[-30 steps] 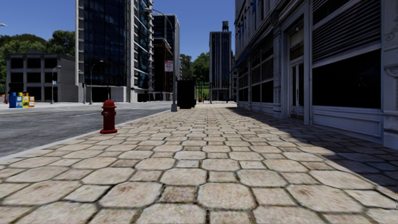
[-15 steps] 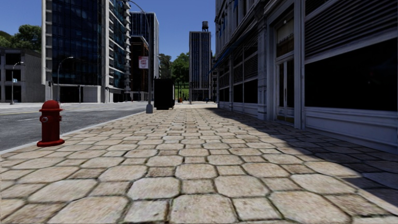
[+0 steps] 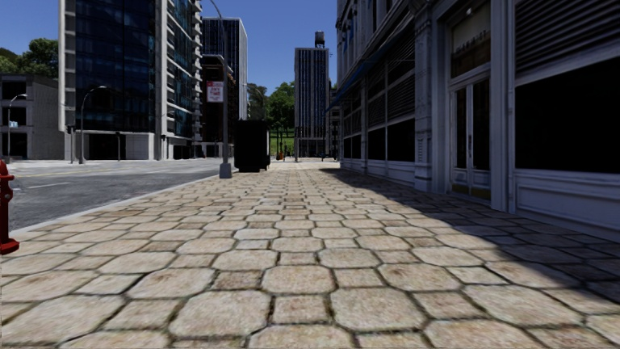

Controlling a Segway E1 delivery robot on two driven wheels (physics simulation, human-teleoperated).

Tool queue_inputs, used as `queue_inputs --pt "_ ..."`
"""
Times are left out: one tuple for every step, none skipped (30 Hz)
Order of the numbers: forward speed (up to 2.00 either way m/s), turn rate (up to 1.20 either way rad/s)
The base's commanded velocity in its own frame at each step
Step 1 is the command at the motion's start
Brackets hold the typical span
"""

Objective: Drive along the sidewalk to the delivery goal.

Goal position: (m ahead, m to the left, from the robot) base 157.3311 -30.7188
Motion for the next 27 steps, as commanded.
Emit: queue_inputs --pt "2.00 0.58" --pt "2.00 0.27" --pt "2.00 0.10" --pt "2.00 0.00" --pt "2.00 0.00" --pt "2.00 0.00" --pt "2.00 0.00" --pt "2.00 0.00" --pt "2.00 0.00" --pt "2.00 0.00" --pt "2.00 0.00" --pt "2.00 0.00" --pt "2.00 0.00" --pt "2.00 0.00" --pt "2.00 0.00" --pt "2.00 0.00" --pt "2.00 0.00" --pt "2.00 0.00" --pt "2.00 0.00" --pt "2.00 0.00" --pt "2.00 0.00" --pt "2.00 0.00" --pt "2.00 0.00" --pt "2.00 0.00" --pt "2.00 0.00" --pt "2.00 0.00" --pt "2.00 0.00"
